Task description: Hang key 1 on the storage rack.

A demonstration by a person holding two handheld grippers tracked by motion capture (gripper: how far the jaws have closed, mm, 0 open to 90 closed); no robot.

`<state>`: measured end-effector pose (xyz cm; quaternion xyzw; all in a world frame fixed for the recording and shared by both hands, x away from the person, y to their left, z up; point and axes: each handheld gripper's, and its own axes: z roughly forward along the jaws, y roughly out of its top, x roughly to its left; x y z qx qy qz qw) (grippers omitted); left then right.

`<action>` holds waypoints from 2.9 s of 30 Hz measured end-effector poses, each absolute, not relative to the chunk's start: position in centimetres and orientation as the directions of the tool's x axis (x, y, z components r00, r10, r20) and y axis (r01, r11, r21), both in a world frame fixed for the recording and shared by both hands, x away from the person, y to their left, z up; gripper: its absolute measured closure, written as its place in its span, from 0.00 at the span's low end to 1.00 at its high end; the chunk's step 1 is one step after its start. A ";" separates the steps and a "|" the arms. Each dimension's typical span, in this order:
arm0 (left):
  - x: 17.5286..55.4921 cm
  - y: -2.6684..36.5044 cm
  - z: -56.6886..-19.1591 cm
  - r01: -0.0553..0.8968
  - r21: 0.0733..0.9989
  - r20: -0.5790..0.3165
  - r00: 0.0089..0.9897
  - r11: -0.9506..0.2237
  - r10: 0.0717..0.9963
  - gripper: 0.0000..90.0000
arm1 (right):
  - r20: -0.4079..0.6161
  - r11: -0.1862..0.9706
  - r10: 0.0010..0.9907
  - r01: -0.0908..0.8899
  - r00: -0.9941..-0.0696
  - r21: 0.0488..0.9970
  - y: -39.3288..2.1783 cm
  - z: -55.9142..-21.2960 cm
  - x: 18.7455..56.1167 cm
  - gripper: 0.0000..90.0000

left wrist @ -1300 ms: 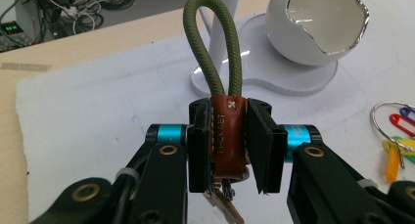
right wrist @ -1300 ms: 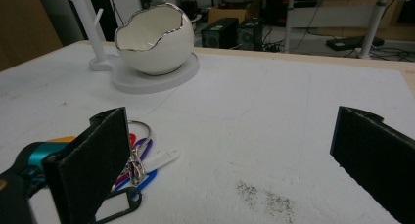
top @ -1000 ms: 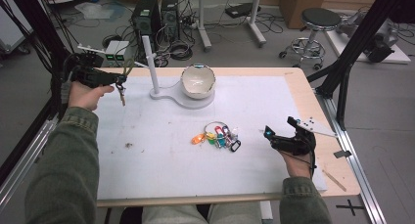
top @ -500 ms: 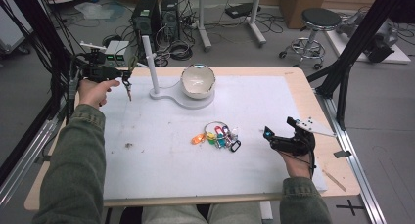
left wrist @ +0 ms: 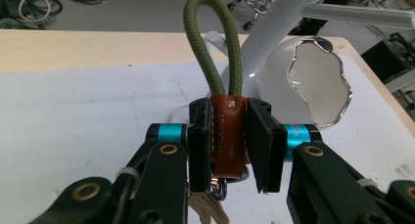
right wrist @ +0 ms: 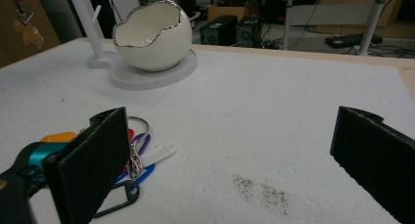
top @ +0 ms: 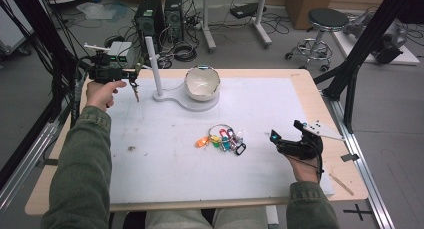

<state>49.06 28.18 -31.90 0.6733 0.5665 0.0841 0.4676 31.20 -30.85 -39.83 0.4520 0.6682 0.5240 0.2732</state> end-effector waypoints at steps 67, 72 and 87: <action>44.2 26.4 -32.7 0.665 0.744 -0.178 0.290 -0.064 0.940 0.02 | 0.100 0.057 0.886 0.320 -0.454 0.946 -30.6 -39.9 31.3 0.01; 42.9 26.4 -32.5 0.636 0.769 -0.180 0.312 -0.064 0.933 0.02 | 0.103 0.056 0.885 0.323 -0.454 0.945 -30.5 -39.9 31.3 0.01; 39.9 26.9 -33.5 0.584 0.806 -0.150 0.355 -0.093 0.923 0.02 | 0.106 0.056 0.883 0.328 -0.457 0.943 -30.4 -39.9 31.3 0.01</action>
